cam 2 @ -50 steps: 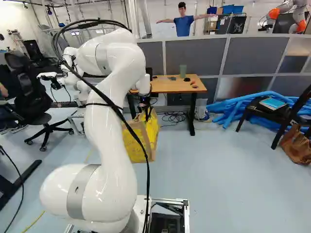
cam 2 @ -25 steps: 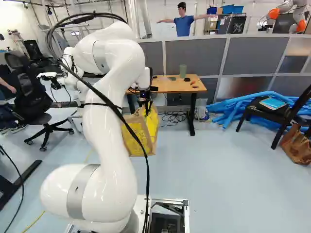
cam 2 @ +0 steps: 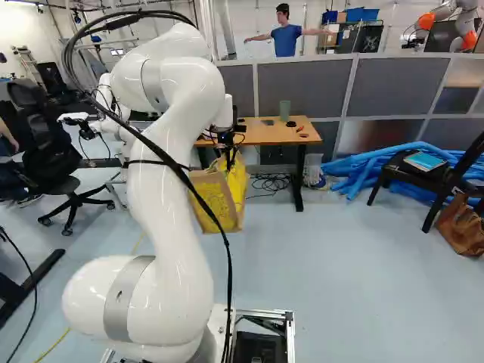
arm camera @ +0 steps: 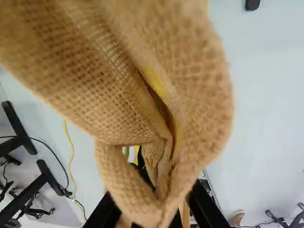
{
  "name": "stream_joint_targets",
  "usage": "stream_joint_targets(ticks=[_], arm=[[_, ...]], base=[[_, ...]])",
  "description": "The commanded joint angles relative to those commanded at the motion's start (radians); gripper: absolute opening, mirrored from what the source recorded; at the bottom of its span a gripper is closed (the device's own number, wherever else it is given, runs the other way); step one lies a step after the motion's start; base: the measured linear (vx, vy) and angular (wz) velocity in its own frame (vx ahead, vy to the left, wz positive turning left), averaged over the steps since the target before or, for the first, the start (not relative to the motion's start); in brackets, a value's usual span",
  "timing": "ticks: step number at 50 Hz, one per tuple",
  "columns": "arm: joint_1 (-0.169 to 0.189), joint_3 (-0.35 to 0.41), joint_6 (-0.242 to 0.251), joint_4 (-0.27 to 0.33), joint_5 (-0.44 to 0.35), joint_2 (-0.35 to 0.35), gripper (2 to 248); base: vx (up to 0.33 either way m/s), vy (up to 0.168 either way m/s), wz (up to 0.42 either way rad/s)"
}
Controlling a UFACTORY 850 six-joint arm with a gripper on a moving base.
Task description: Pick up the bag on the ground and place it on the table
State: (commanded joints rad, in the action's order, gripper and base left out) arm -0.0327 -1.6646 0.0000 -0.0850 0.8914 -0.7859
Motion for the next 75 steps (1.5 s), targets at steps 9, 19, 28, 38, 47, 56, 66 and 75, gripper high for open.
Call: stream_joint_targets(ticks=[9,19,28,38,47,56,66,75], arm=[[0.001,-0.025,0.0,0.0,0.026,0.006,22],[0.001,-0.054,0.0,0.0,0.062,0.011,22],[0.002,-0.082,0.0,0.0,0.096,0.015,22],[0.003,-0.114,0.0,0.0,0.133,0.018,22],[0.003,-0.145,0.0,0.0,0.167,0.019,22],[0.004,-0.176,0.0,0.0,0.201,0.02,22],[0.004,-0.213,0.0,0.0,0.239,0.02,22],[0.005,-0.248,0.0,0.0,0.272,0.019,22]], base=[[0.0,0.0,0.0],[0.0,0.0,0.0],[0.0,0.0,0.0],[0.0,0.0,0.0],[0.0,0.0,0.0],[0.0,0.0,0.0],[0.0,0.0,0.0],[0.0,0.0,0.0]])
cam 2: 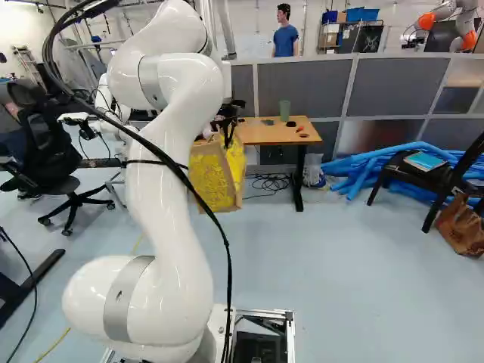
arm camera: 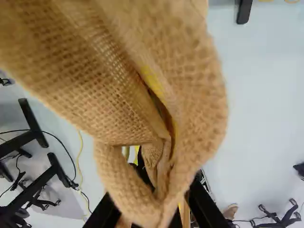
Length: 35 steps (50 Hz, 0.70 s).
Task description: Pick up the bag on the ground and place it on the table
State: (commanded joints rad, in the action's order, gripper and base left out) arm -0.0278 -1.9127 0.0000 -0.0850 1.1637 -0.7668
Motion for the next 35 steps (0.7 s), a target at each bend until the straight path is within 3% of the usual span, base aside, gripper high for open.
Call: stream_joint_targets(ticks=[35], arm=[[0.001,-0.077,0.0,0.0,0.131,0.031,22]], base=[[0.0,0.0,0.0]])
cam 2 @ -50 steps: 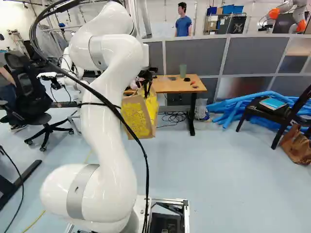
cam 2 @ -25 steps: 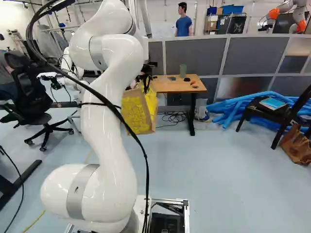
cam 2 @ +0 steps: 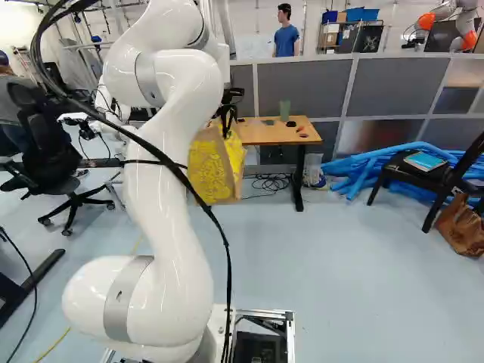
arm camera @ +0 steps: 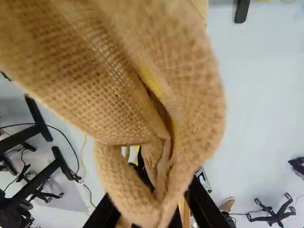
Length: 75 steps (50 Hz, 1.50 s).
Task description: Pick up the bag on the ground and place it on the table
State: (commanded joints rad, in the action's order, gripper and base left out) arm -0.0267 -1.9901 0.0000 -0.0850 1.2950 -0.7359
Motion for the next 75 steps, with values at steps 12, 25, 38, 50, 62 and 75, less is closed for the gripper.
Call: stream_joint_targets(ticks=[12,25,38,50,62,75], arm=[[0.0,-0.007,0.0,0.0,0.045,0.023,22],[0.0,-0.016,0.0,0.0,0.094,0.048,22],[0.0,-0.027,0.0,0.0,0.143,0.072,22],[0.0,-0.039,0.0,0.0,0.188,0.094,22],[0.0,-0.054,0.0,0.0,0.234,0.115,22],[0.001,-0.073,0.0,0.0,0.281,0.135,22]], base=[[0.0,0.0,0.0],[0.0,0.0,0.0],[0.0,0.0,0.0],[0.0,0.0,0.0],[0.0,0.0,0.0],[0.0,0.0,0.0]])
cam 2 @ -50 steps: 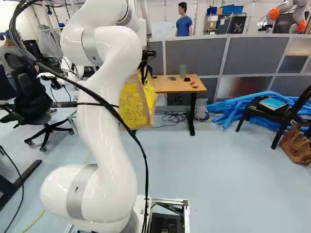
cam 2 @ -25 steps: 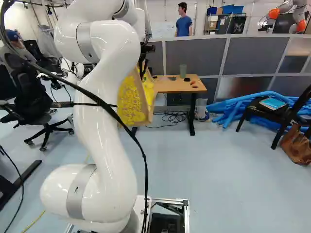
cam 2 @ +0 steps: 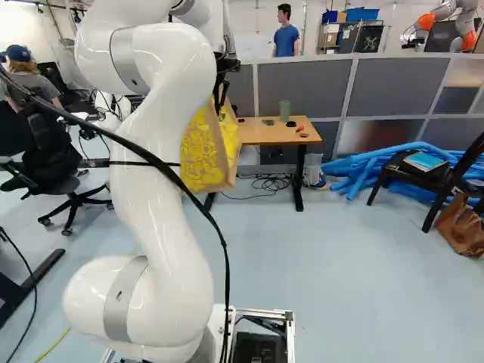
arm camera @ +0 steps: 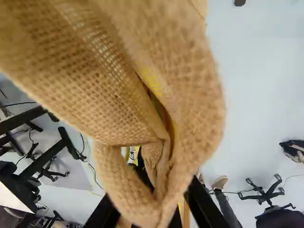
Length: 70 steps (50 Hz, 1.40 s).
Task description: Pick up the bag on the ground and place it on the table
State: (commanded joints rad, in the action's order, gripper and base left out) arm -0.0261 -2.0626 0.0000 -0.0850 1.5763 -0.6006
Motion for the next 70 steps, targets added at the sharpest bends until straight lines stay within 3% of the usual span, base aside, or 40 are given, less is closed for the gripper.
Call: stream_joint_targets(ticks=[15,50,70], arm=[[0.0,-0.024,0.0,0.0,0.05,0.018,22],[0.0,-0.024,0.0,0.0,0.05,0.018,22],[0.0,-0.024,0.0,0.0,0.05,0.018,22]], base=[[0.0,0.0,0.0],[0.013,-0.001,-0.005],[0.149,-0.08,0.007]])
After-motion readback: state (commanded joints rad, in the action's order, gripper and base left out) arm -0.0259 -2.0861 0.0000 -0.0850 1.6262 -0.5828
